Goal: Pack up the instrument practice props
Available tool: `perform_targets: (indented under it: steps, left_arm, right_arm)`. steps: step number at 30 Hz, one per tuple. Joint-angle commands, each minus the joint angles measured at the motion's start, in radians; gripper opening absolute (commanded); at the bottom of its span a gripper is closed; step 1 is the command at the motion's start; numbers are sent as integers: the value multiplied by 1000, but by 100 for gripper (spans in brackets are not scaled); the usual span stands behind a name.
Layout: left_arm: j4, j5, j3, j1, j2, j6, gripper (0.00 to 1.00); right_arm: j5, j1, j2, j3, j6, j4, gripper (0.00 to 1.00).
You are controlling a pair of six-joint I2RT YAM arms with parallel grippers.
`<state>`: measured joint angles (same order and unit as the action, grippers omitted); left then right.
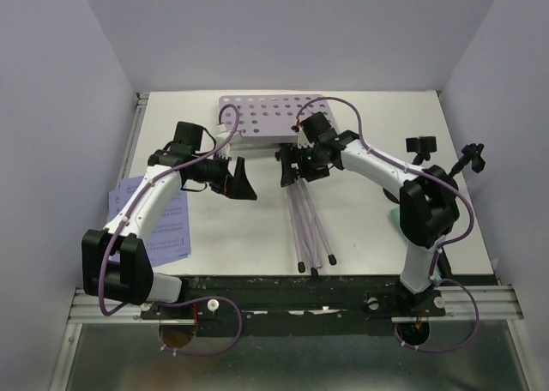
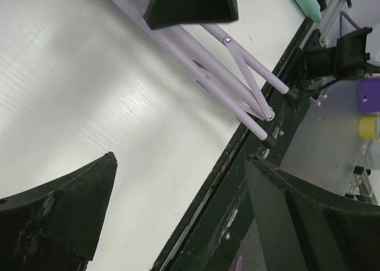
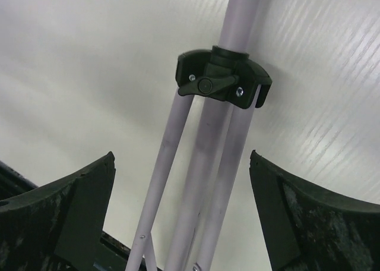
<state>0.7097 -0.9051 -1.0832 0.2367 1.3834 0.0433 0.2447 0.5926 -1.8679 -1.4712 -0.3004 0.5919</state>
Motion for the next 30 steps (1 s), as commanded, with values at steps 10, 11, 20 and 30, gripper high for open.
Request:
perform_targets:
  steps: [10, 11, 20, 30]
  left_arm:
    - [-102, -3, -20, -99, -11, -143, 99]
    - [-110, -5, -18, -99, -6, -151, 99]
    - [-92, 12, -23, -102, -23, -146, 99]
    - [-93, 8, -6, -106, -40, -143, 99]
  right_arm:
    - [-228, 150, -118, 6, -215, 167, 97]
    - [-226, 150, -131, 11, -229, 167, 97]
    - [-211, 154, -278, -55, -305, 149, 70]
    - [-211, 179, -280, -80, -451, 201, 11]
